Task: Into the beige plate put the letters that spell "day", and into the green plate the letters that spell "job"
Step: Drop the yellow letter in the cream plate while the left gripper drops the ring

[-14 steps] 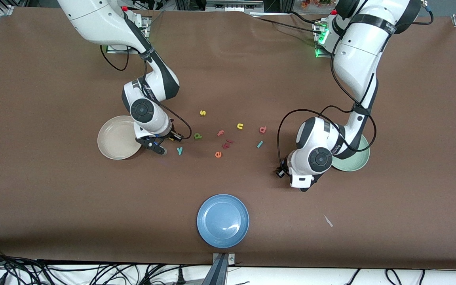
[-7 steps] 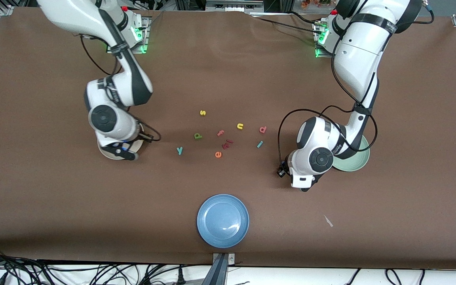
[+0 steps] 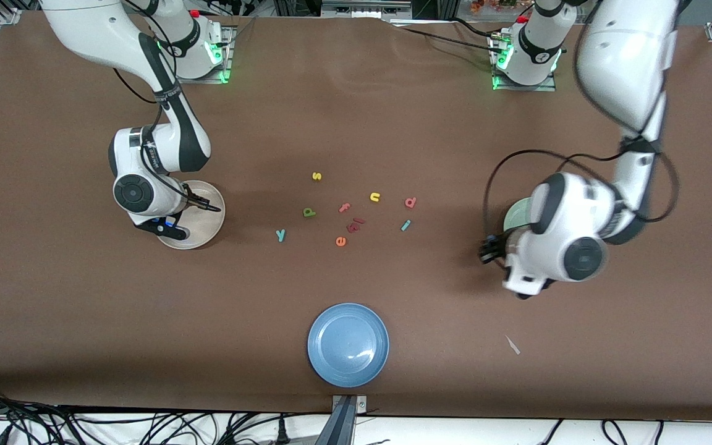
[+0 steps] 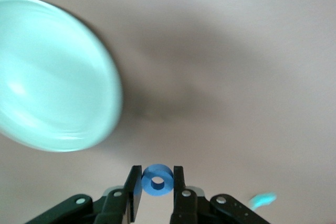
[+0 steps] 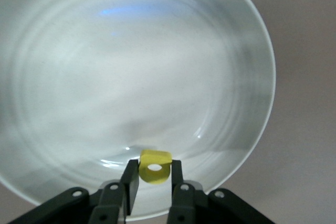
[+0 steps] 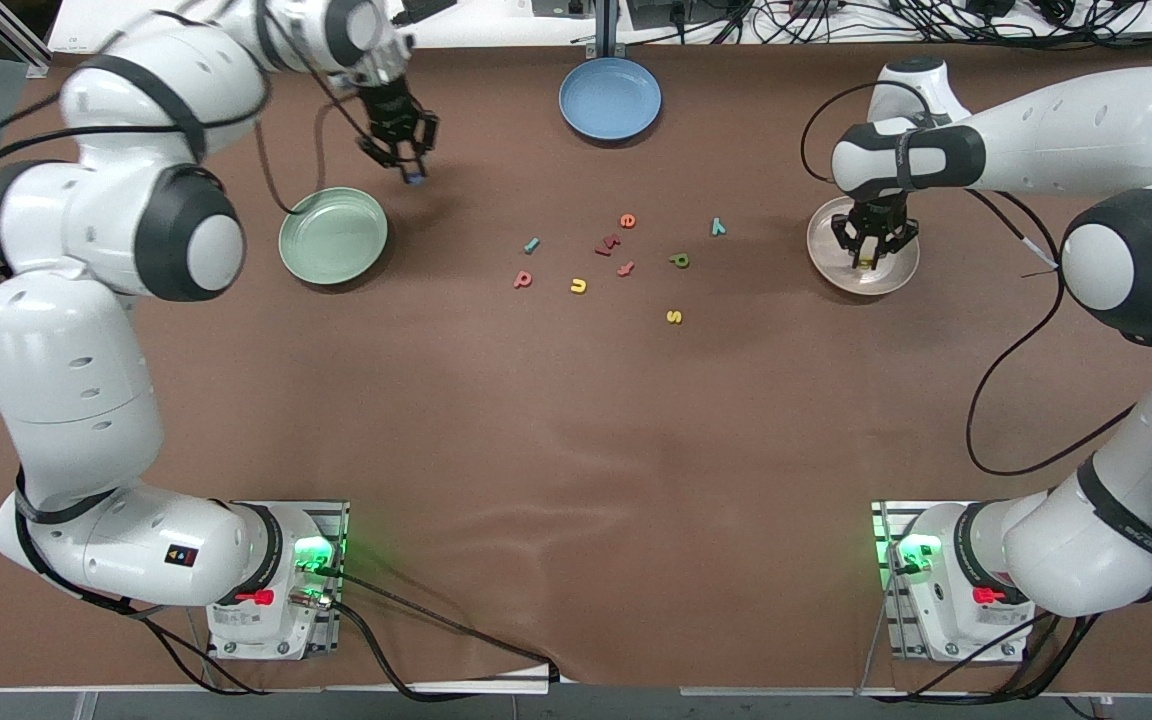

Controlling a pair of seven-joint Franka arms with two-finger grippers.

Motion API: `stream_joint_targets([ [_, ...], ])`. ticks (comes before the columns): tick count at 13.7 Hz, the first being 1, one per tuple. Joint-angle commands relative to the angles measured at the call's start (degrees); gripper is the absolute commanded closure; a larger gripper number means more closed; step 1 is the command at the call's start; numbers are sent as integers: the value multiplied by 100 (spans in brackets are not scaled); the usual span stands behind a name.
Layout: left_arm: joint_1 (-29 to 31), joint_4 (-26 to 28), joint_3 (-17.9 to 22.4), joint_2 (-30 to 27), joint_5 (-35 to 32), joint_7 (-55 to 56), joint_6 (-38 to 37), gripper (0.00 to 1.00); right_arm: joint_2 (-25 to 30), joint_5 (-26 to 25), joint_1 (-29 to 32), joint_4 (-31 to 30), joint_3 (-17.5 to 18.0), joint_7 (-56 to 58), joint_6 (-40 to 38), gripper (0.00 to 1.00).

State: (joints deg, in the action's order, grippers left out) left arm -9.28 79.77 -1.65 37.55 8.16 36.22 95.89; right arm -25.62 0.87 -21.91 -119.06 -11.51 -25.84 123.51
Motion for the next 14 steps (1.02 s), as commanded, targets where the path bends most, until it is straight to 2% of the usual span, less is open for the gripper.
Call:
stream_joint_targets([
  [1, 478, 406, -37, -187, -559, -1307, -421, 100, 180, 53, -50, 5, -9, 106, -20, 0],
  [3, 899, 592, -37, -100, -763, -1836, -143, 100, 251, 53, -85, 250, 165, 115, -64, 0],
  [6, 1208, 1319, -37, -46, -781, -2364, 911, 100, 198, 36, -103, 795, 806, 132, -64, 0],
  [9, 1349, 1769, -37, -3, -781, -2603, 1528, 100, -3, 36, -112, 1252, 1369, 106, 6, 0],
  [10, 1350, 1857, -37, 15, -781, -2603, 1669, 90, -265, 36, -120, 1567, 1414, 89, -55, 0],
  [11, 1358, 1858, -37, 15, -781, -2594, 1687, 67, -468, 45, -147, 1831, 1458, 97, -20, 0],
  [12, 1358, 1858, -37, -20, -772, -2594, 1670, 15, -731, 19, -173, 2164, 1537, 167, -3, 0],
  [13, 1358, 1849, -46, -98, -772, -2577, 1600, 0, -1056, 36, -226, 2542, 1564, 141, -37, 0],
  [14, 1358, 1832, -54, -247, -772, -2577, 1495, 0, -1250, 27, -252, 2668, 1564, 141, -3, 0],
])
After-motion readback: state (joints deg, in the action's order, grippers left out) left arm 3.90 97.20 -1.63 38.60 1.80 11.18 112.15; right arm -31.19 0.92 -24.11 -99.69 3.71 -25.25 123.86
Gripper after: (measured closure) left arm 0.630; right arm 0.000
